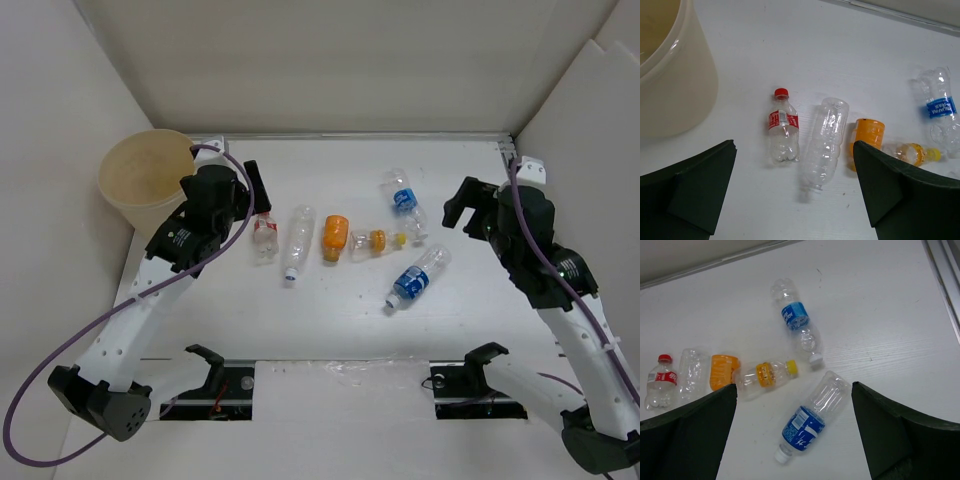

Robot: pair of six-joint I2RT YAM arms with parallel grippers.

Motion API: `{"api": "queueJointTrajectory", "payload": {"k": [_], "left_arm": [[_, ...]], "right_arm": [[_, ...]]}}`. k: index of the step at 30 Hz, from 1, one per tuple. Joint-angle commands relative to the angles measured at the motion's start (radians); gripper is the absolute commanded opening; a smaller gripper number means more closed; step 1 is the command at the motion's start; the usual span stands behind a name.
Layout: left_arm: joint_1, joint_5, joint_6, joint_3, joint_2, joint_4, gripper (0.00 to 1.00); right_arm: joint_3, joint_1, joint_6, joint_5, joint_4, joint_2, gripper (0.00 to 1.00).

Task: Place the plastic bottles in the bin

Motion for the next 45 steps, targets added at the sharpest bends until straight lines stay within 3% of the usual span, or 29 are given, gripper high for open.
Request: {"api": "queueJointTrajectory", "payload": {"k": [1, 4, 7, 13, 19, 29, 33, 36, 38, 41, 43, 44, 45], "left_arm": [[0.007, 0.027, -0.007, -0.003, -0.013, 0.031, 1.0], [0.007, 0.042, -0.007, -0.013, -0.013, 0.044, 1.0], [0.054, 0.149, -0.007, -0.023, -0.013, 0.065, 1.0], [0.055, 0.224, 0.039, -0.034, 0.008, 0.102, 1.0], [0.055, 0.278, 0.039, -0.034, 0.045, 0.102, 1.0], [0.055, 0.32, 0.048, -0.052, 0.036, 0.102, 1.0], [0.055, 0.329, 0.001, -0.029, 0.075, 0.09, 1.0], [0.055, 0.352, -0.053, 0.009, 0.125, 0.065, 1.0], [0.055, 0.466, -0.105, 0.02, 0.164, 0.114, 1.0], [0.009, 0.589, -0.147, 0.02, 0.204, 0.271, 1.0], [0.008, 0.695, -0.157, 0.029, 0.227, 0.391, 1.0], [0.008, 0.755, -0.167, 0.02, 0.256, 0.535, 1.0], [0.008, 0.842, -0.202, 0.02, 0.275, 0.601, 1.0]], "right_arm": [[-0.009, 0.009, -0.021, -0.016, 0.052, -0.016, 1.0], [-0.021, 0.009, -0.034, -0.046, 0.126, 0.039, 1.0], [-0.021, -0.029, -0.057, -0.116, 0.172, 0.214, 1.0], [0.068, -0.118, -0.12, -0.256, 0.256, 0.573, 1.0], [0.269, -0.16, -0.153, -0.283, 0.215, 0.925, 0.97], [0.349, -0.204, -0.13, -0.337, 0.204, 1.164, 0.93], [0.339, -0.204, -0.118, -0.337, 0.195, 1.197, 0.73], [0.339, -0.227, -0.097, -0.326, 0.204, 1.197, 0.26], [0.326, -0.236, -0.097, -0.342, 0.213, 1.141, 0.08], [0.326, -0.245, -0.087, -0.375, 0.253, 1.038, 0.05], [0.283, -0.245, -0.087, -0.444, 0.317, 0.925, 0.02], [0.269, -0.245, -0.087, -0.481, 0.339, 0.889, 0.0], [0.257, -0.245, -0.087, -0.579, 0.362, 0.857, 0.0]]}}
